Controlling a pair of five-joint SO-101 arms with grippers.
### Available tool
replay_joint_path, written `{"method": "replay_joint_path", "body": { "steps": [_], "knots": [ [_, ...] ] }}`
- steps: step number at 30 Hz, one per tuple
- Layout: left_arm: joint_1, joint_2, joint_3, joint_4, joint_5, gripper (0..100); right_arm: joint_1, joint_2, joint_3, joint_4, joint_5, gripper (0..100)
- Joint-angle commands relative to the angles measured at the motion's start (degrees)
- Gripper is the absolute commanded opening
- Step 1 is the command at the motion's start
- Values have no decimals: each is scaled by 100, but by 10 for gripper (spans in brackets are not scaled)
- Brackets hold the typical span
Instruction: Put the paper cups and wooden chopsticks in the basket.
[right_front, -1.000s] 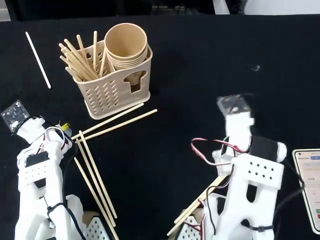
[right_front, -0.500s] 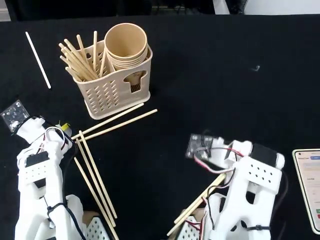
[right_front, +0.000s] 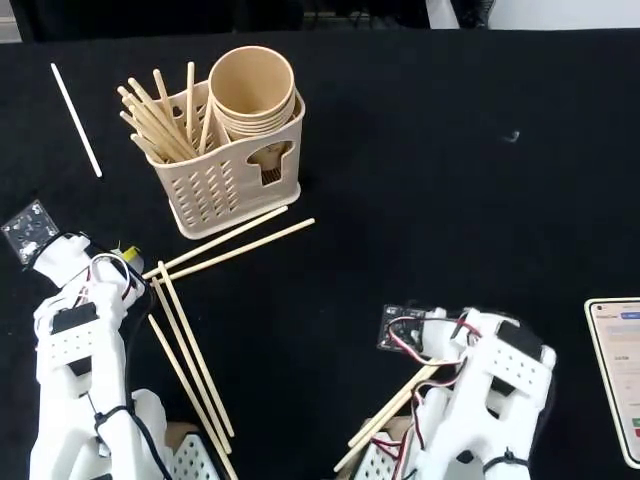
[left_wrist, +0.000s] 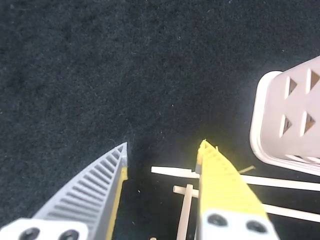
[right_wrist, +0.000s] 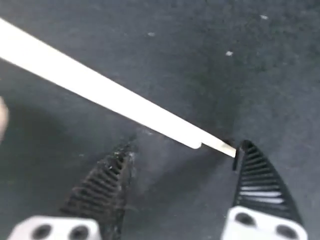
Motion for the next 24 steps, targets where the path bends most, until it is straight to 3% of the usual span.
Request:
{"method": "replay_joint_path", "body": {
  "steps": [1,6,13,16,24],
  "knots": [
    [-40,-105,-57,-88,9,227,9,-154,22,-237,105,306],
    [-40,-105,-66,-88,9,227,-563,-127,180,-211,97,298],
    [-48,-105,-66,-88,9,227,-1116,-127,303,-35,97,115],
    [-48,-105,-66,-88,9,227,-1143,-145,31,484,114,8],
    [-48,-105,-66,-88,9,227,-1292,-127,-1736,2796,-97,11]
  ]
}}
